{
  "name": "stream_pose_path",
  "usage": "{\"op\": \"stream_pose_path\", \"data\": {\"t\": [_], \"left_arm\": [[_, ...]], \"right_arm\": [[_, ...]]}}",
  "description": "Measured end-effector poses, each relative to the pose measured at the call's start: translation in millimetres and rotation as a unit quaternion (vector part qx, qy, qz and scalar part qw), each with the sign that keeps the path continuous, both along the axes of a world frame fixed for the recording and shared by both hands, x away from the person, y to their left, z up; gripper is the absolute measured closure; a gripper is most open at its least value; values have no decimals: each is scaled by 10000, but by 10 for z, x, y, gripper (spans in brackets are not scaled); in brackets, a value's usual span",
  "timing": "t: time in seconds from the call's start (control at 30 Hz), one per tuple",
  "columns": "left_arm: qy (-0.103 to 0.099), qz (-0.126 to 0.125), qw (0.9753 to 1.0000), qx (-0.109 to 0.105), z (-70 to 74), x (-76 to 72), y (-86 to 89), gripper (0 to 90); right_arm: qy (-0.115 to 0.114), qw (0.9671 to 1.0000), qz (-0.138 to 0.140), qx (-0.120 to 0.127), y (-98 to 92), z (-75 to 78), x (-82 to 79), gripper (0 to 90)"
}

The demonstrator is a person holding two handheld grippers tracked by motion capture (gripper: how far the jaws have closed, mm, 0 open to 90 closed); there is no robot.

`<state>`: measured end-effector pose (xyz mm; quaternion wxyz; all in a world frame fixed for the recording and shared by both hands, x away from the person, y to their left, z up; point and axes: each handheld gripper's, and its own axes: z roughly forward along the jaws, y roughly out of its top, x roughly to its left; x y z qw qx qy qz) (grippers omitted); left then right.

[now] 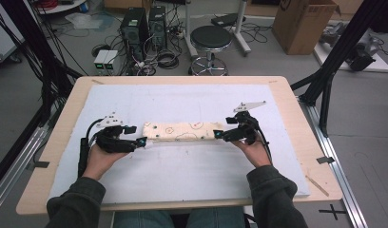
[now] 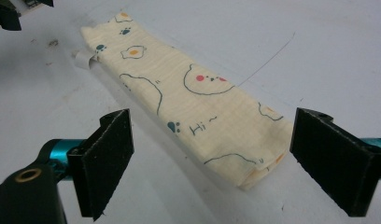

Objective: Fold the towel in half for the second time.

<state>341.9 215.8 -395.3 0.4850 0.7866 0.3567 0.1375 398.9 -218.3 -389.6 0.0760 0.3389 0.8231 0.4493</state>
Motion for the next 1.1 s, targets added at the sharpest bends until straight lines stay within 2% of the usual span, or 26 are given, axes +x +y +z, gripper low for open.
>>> {"op": "stream_pose_path", "data": {"t": [0.43, 0.57, 0.67, 0.83, 1.1], "left_arm": [[-70, -40, 10000, 38, -1, -137, 44, 316], [-71, -47, 10000, 17, -3, -184, 52, 315], [-79, -53, 10000, 5, -11, -214, 59, 313], [-77, -48, 10000, 2, -39, -271, 84, 311], [-99, -43, 9999, 2, -50, -363, 123, 305]], "right_arm": [[-58, 10000, -5, 66, -61, 32, -110, 124], [-118, 9999, -6, 102, -94, 8, -145, 124], [-35, 10000, -30, 64, -102, 6, -174, 123], [-130, 9999, 2, 91, -108, 16, -221, 123], [-135, 9999, 23, 83, -114, -37, -281, 123]]}}
